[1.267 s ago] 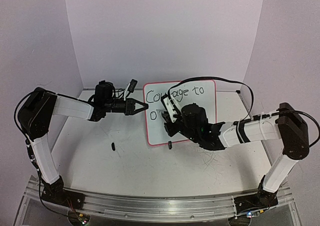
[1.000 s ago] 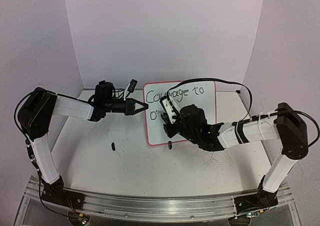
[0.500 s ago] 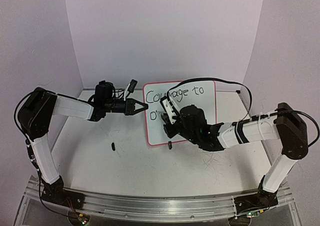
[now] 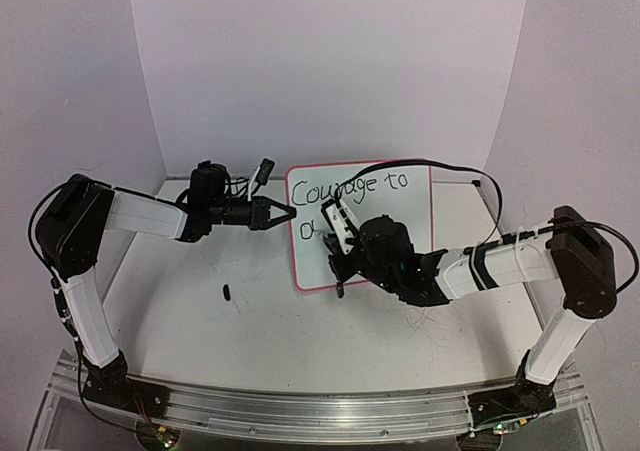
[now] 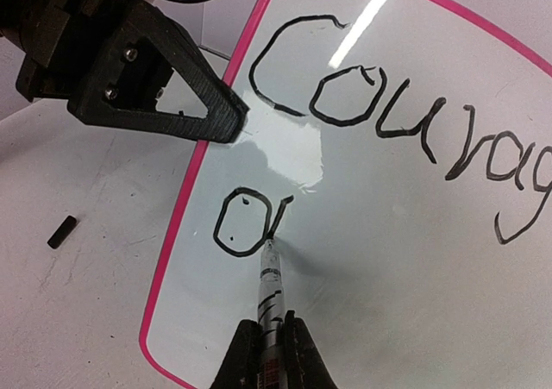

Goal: Write a sentence on the whiteboard

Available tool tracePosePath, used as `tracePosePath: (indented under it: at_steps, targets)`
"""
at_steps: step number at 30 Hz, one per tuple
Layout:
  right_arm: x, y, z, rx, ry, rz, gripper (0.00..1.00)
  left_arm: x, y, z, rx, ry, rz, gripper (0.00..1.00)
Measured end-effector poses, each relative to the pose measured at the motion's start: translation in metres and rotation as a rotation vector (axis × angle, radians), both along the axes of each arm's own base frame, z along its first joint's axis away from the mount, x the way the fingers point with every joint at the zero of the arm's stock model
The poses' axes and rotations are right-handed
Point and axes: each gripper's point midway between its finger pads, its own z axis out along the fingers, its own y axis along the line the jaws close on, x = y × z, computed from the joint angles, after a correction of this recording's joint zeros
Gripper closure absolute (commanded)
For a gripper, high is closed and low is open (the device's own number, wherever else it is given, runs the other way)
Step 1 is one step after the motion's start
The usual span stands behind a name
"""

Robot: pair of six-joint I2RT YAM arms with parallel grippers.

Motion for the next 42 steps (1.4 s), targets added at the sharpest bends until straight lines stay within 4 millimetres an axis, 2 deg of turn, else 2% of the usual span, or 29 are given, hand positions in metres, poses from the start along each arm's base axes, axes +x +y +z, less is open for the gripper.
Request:
tracePosePath:
  at_steps: [11,21,42]
  targets:
    - [-0.007,-0.003,-0.012,-0.010,0.026,0.002,1.00,0.000,0.000,0.000,0.000,0.000,0.000,1.00]
    - [-0.007,-0.005,-0.012,-0.012,0.025,-0.008,1.00,0.000,0.000,0.000,0.000,-0.001,0.000,1.00]
    - [0.009,-0.010,0.009,0.011,-0.023,-0.086,1.00,0.001,0.000,0.000,0.002,-0.001,0.007,1.00]
